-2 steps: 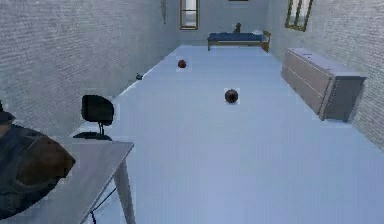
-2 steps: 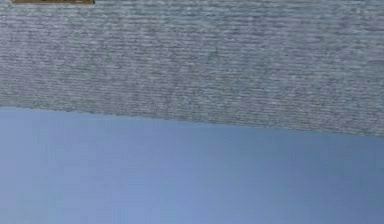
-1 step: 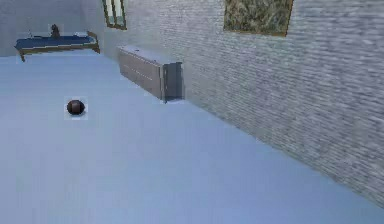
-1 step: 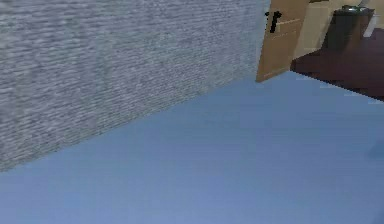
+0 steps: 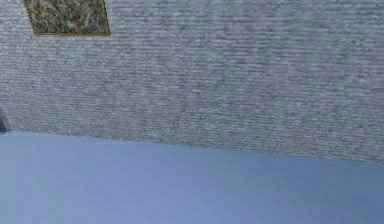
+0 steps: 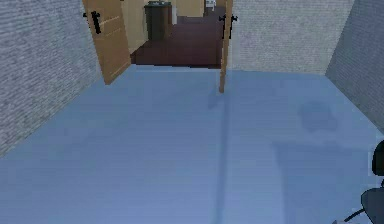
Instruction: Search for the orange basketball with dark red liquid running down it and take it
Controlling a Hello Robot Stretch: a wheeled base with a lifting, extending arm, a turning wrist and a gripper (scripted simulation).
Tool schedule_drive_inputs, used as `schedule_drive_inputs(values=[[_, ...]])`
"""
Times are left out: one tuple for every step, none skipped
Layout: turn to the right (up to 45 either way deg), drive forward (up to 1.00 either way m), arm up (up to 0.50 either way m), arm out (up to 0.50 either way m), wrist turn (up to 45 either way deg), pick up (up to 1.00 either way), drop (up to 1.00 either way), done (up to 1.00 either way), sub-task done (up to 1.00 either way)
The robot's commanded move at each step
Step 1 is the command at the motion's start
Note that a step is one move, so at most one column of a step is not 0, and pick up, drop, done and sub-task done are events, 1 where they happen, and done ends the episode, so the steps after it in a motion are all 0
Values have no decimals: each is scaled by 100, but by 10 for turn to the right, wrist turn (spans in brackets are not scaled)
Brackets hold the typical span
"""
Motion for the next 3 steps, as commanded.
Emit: schedule_drive_inputs(values=[[60,0,0,0,0,0,0,0,0],[0,10,0,0,0,0,0,0,0],[-450,0,0,0,0,0,0,0,0]])
